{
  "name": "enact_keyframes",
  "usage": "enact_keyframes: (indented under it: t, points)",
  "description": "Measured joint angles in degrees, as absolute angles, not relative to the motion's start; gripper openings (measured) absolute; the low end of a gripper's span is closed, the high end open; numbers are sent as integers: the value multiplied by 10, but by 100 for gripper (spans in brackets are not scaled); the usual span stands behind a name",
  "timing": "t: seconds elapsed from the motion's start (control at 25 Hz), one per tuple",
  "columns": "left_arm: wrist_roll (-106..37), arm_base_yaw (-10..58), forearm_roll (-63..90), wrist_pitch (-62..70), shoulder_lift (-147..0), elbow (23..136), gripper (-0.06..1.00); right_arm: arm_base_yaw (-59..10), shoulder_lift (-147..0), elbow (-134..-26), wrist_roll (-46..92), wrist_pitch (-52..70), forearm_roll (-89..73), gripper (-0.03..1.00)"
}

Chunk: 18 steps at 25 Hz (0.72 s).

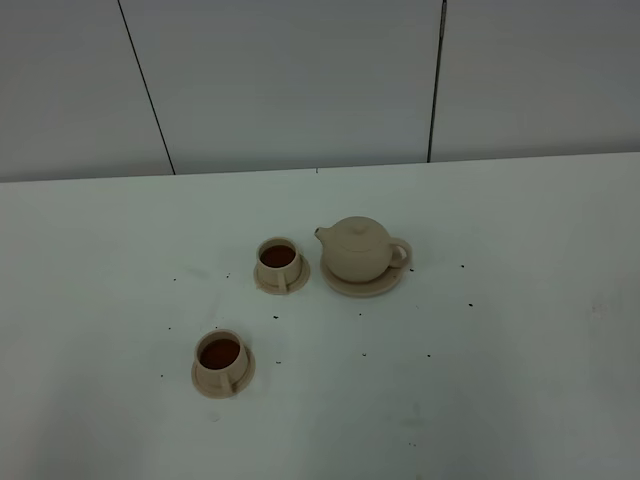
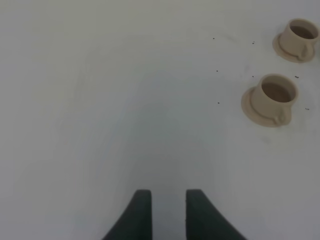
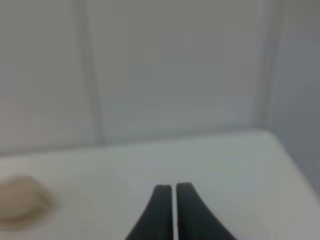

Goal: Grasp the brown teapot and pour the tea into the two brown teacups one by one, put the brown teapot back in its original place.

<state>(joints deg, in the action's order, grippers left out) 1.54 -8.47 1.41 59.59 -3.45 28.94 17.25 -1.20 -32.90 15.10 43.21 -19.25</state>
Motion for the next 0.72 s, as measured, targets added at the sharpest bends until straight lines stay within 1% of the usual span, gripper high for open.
enact_keyframes:
  t: [0.08, 0.12, 0.32, 0.52, 0.72]
  points:
    - [15, -85, 14, 596, -35, 289, 24, 173, -2, -370, 80, 471, -105, 0]
    - [15, -85, 14, 596, -35, 289, 24, 173, 1, -386, 67, 490, -85, 0]
    - [15, -85, 14, 596, -35, 289, 24, 173, 4, -396, 53, 616, -61, 0]
    - [15, -85, 14, 596, -35, 289, 24, 173, 4, -386, 74, 643, -84, 0]
    - [15, -85, 14, 596, -35, 289, 24, 173, 4, -316, 77, 644, -118, 0]
